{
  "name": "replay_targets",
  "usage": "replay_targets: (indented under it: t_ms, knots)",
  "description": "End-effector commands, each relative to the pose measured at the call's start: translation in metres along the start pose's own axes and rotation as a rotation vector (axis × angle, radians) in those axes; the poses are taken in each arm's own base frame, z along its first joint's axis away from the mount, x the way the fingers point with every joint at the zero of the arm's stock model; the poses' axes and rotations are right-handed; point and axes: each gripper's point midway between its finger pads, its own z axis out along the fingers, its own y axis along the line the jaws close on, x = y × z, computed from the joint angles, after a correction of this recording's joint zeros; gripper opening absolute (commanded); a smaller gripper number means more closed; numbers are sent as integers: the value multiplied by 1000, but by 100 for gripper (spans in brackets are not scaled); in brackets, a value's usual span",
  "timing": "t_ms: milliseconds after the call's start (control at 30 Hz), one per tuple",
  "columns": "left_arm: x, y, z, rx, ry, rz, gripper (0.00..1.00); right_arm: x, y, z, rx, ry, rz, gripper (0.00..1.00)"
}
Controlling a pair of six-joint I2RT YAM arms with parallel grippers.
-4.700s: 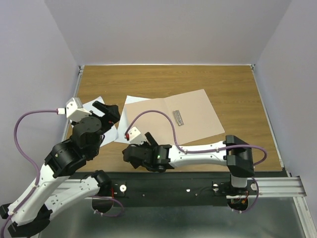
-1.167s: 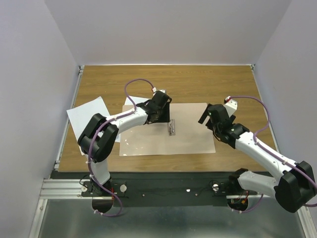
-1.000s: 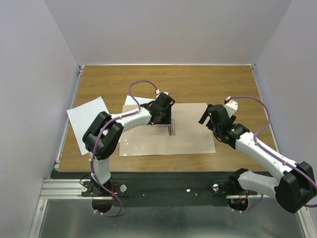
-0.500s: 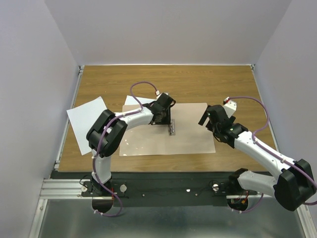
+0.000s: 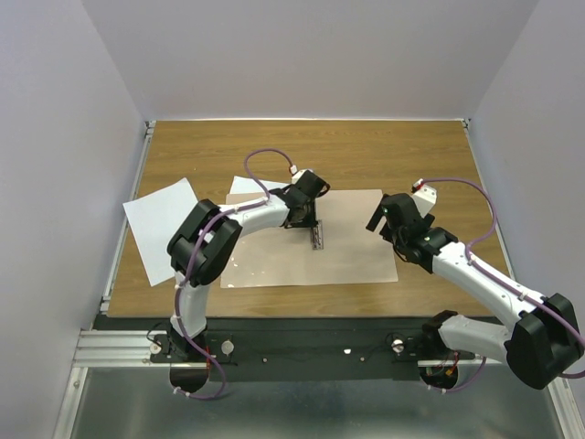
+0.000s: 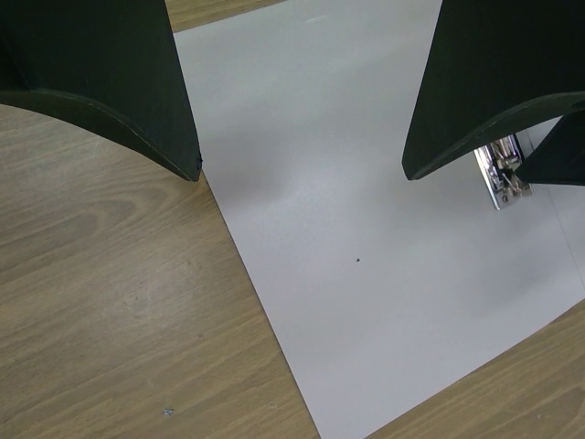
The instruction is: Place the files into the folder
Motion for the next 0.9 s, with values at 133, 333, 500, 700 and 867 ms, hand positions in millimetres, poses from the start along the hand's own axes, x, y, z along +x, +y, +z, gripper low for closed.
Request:
replay_targets:
  t_ms: [133, 333, 500, 700, 867]
  knots:
    - [18, 17, 13, -162, 55, -6, 28, 10, -14, 6, 49, 21, -31, 100]
    - [32, 15, 17, -180, 112, 12, 15, 12, -14, 6, 45, 28, -31, 100]
    - [53, 27, 24, -226, 187, 32, 0, 14, -14, 7, 46, 33, -33, 100]
    - [69, 35, 27, -249, 238, 44, 0, 20, -10, 9, 31, 60, -43, 100]
    - [70, 27, 28, -224, 249, 49, 0, 33, 16, 6, -115, 138, -64, 100]
